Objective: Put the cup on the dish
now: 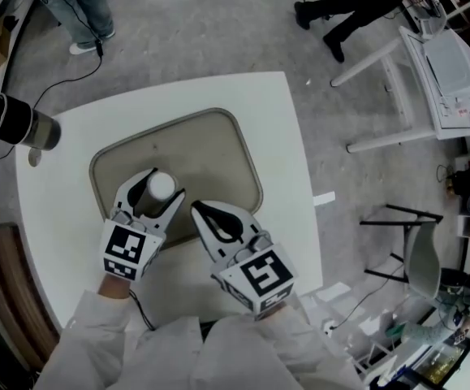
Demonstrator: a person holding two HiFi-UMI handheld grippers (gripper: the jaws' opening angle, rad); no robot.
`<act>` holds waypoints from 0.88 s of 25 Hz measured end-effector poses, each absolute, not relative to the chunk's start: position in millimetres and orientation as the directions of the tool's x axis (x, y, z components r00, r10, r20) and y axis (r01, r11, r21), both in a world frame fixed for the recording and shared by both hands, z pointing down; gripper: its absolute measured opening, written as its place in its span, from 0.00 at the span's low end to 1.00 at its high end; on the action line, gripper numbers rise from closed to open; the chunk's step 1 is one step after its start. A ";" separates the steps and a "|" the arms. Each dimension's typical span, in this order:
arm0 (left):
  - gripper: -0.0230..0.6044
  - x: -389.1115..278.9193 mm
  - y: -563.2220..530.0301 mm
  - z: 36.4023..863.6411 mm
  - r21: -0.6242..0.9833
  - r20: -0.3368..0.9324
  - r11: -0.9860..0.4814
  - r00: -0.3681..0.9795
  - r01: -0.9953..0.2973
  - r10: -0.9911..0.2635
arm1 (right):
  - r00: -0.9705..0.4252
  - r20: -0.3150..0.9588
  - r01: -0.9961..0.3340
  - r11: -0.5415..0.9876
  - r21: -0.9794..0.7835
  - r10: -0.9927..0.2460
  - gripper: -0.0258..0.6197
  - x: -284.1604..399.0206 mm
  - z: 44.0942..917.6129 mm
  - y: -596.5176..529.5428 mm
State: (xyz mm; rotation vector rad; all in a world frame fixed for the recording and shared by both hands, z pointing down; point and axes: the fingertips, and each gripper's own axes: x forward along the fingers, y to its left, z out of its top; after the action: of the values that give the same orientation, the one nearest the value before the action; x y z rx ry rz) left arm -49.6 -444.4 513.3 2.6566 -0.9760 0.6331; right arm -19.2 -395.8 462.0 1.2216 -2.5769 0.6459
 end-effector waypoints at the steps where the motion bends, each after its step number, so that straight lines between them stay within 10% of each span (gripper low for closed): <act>1: 0.47 -48.4 -443.3 515.3 0.075 0.478 -0.749 0.683 -0.658 -0.552 | -0.631 0.373 -0.776 0.558 -0.294 -0.680 0.06 -18.4 462.2 -396.0; 22: 0.47 -42.0 -436.8 525.5 0.109 0.479 -0.769 0.711 -0.630 -0.514 | -0.626 0.388 -0.780 0.535 -0.325 -0.677 0.06 -16.3 463.5 -394.7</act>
State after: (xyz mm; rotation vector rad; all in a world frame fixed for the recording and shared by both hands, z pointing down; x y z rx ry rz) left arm -42.0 -436.8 525.5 2.6541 -0.9063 0.6268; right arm -16.3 -394.7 463.5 1.2323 -2.5578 0.7032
